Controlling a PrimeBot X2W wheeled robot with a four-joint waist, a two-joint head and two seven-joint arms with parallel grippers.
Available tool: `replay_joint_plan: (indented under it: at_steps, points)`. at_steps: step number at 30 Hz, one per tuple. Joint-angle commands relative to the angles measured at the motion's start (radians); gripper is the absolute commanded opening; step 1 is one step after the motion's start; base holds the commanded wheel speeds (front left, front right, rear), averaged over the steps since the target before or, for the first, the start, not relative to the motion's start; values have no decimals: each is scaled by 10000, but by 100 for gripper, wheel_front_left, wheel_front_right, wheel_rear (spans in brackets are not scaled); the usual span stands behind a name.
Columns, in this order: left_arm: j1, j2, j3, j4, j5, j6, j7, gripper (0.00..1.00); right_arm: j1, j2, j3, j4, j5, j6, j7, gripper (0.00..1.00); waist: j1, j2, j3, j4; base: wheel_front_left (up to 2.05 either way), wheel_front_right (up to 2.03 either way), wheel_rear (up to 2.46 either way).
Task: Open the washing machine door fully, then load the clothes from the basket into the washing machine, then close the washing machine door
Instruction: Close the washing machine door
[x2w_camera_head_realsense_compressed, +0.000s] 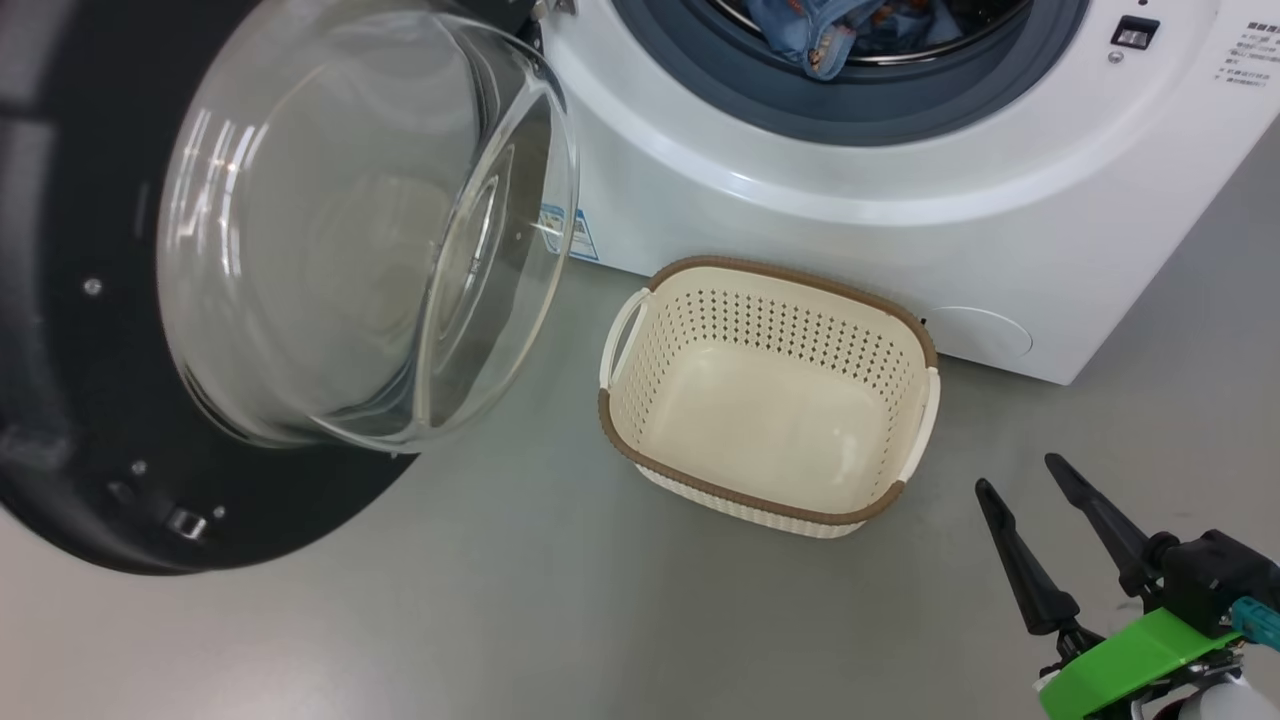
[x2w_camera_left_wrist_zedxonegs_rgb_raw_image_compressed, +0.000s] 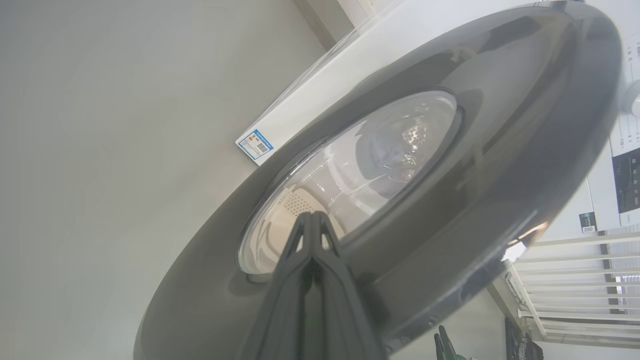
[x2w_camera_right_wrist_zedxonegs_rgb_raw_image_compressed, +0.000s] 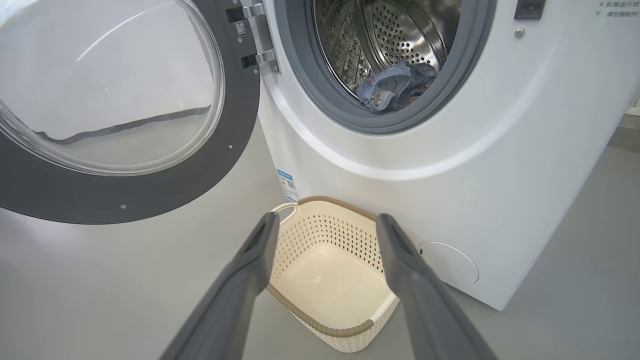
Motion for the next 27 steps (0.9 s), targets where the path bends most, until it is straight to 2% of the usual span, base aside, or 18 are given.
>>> replay_joint_plan:
  at_steps: [1, 6, 15, 27]
  points:
    - [-34, 660, 316, -384, -185, -101, 215, 0, 186, -51, 150, -205, -12, 27, -120, 100, 0, 0, -61, -3, 0, 0, 0]
    - [227, 690, 163, -1231, -491, -101, 935, 0, 304, 88, 109, -222, -30, 27, -120, 100, 0, 0, -282, -71, 0, 0, 0]
    - [505, 14, -219, -3249, -1119, -102, 1941, 0, 583, 223, -218, -275, -18, 27, -120, 100, 0, 0, -467, -383, 0, 0, 0]
    - [323, -1089, -881, -4961, -874, -102, 2066, 0, 541, 580, -398, -319, -69, 27, -120, 100, 0, 0, -599, -1447, 0, 0, 0]
